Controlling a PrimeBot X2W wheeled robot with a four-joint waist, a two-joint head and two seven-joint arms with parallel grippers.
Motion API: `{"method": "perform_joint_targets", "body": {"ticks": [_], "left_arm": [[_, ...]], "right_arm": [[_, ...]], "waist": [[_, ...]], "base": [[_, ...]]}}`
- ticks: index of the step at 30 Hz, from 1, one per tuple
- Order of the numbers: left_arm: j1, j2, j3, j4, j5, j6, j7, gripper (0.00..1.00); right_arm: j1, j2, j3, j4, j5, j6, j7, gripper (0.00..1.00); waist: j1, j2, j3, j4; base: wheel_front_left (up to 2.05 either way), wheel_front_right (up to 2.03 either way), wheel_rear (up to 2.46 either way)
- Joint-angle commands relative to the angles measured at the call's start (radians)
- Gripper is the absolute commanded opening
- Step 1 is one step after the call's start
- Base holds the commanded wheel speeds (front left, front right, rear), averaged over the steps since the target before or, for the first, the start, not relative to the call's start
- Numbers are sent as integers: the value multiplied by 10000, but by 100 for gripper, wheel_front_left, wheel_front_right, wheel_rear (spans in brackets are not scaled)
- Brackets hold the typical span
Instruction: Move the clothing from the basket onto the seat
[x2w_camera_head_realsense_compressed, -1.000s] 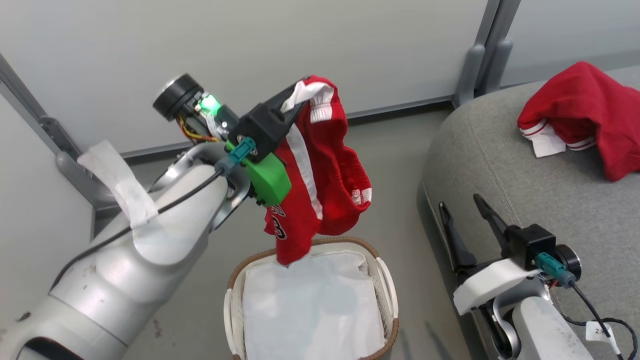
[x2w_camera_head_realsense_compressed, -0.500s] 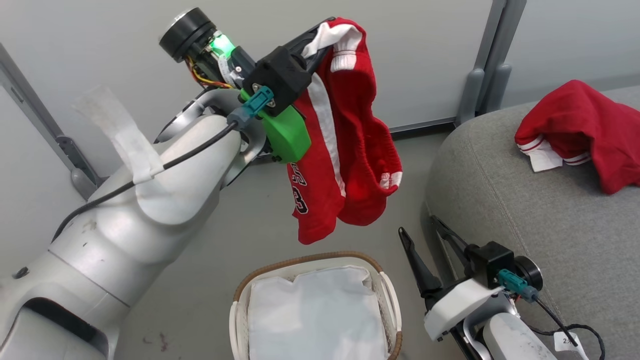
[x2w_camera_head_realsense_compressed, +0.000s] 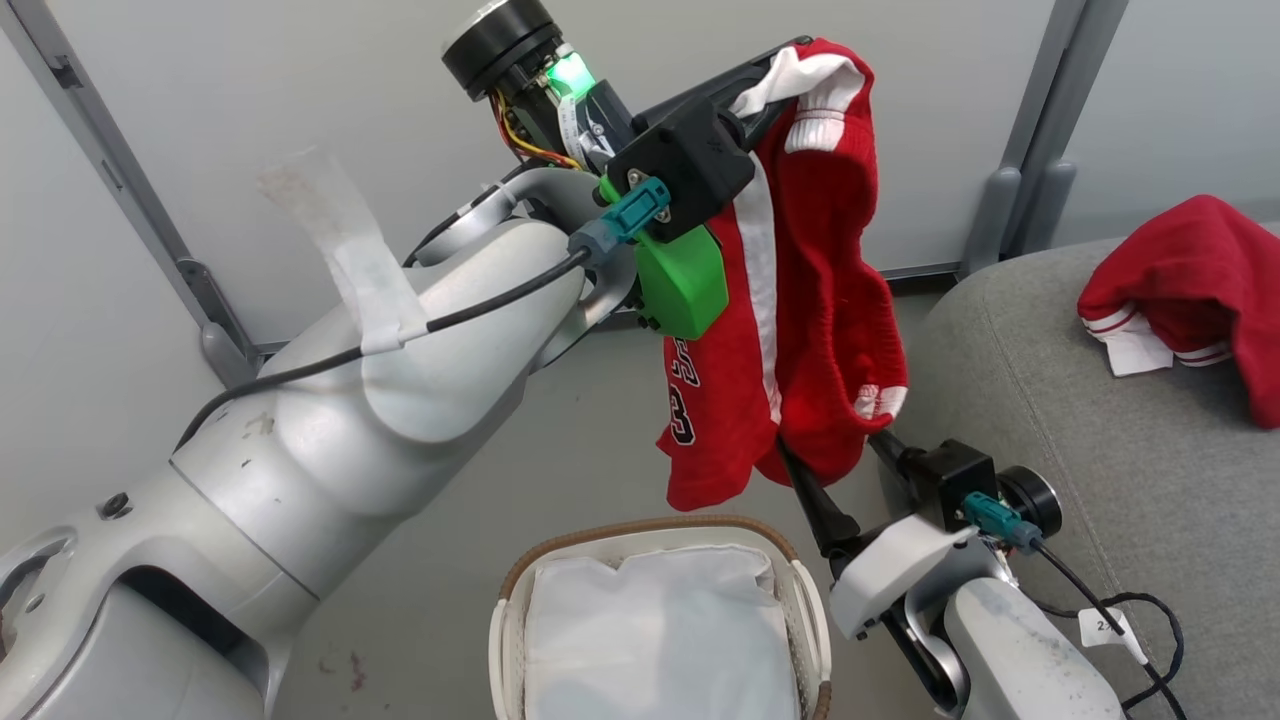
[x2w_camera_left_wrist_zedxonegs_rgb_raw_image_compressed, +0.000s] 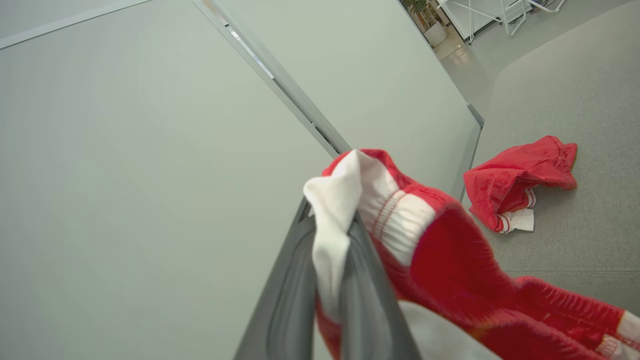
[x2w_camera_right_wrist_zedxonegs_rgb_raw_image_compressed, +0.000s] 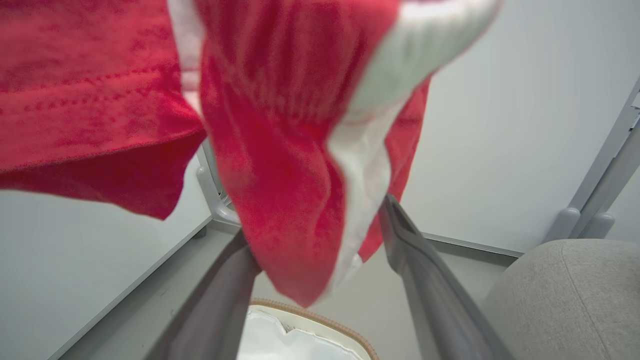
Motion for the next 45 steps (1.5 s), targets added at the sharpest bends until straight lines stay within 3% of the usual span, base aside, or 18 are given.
{"method": "perform_joint_targets", "body": {"ticks": [1, 4, 5, 6, 7, 17, 27, 29, 32, 37, 45], "left_arm": [[-151, -25, -75, -76, -91, -22, -54, 0], [-99, 1, -168, -227, -238, -20, -95, 0], [-35, 54, -188, -247, -299, -20, -111, 0], [59, 115, -189, -248, -368, -20, -104, 0], [148, 166, -182, -233, -427, -20, -110, 0], [1220, 573, -93, 124, -940, 155, -236, 0], [2326, 393, 293, 444, -1462, 383, -442, 0], [2684, 308, 399, 502, -1575, 451, -469, 24], [3273, 102, 618, 507, -1723, 546, -472, 100], [4516, -218, 1268, 265, -1684, 766, -469, 100], [6273, -608, 2167, 204, -1151, 645, -472, 100]], "right_arm": [[-166, -40, -69, 42, -68, -14, -16, 100], [-369, -37, -117, 49, -147, -14, -16, 100], [-435, -43, -143, 32, -168, -14, -16, 38], [-470, -40, -171, -18, -213, -14, -16, 15], [-492, -39, -204, -59, -241, -14, -16, 0], [-247, -39, -904, -653, -459, -14, -16, 0], [-218, -39, -1060, -975, -613, -14, -16, 0], [-248, -40, -1098, -1019, -648, -14, -16, 0], [-323, -39, -1222, -1103, -721, -14, -16, 0], [-478, -39, -1413, -1200, -871, -14, -16, 0], [-625, -39, -1664, -1449, -1090, -14, -16, 0]], "waist": [[1, -1, -60, 143], [1, -1, -91, 282], [1, -1, -100, 324], [1, -1, -108, 366], [1, -1, -112, 389], [1, -1, -77, 527], [1, -1, 11, 525], [1, -1, 38, 526], [1, -1, 102, 526], [1, -1, 251, 493], [1, -1, 502, 297]], "base": [[0, 0, 0], [0, 0, 0], [0, 0, 0], [0, 0, 0], [0, 0, 0], [0, 0, 0], [0, 0, 0], [0, 0, 0], [0, 0, 0], [0, 0, 0], [0, 0, 0]]}}
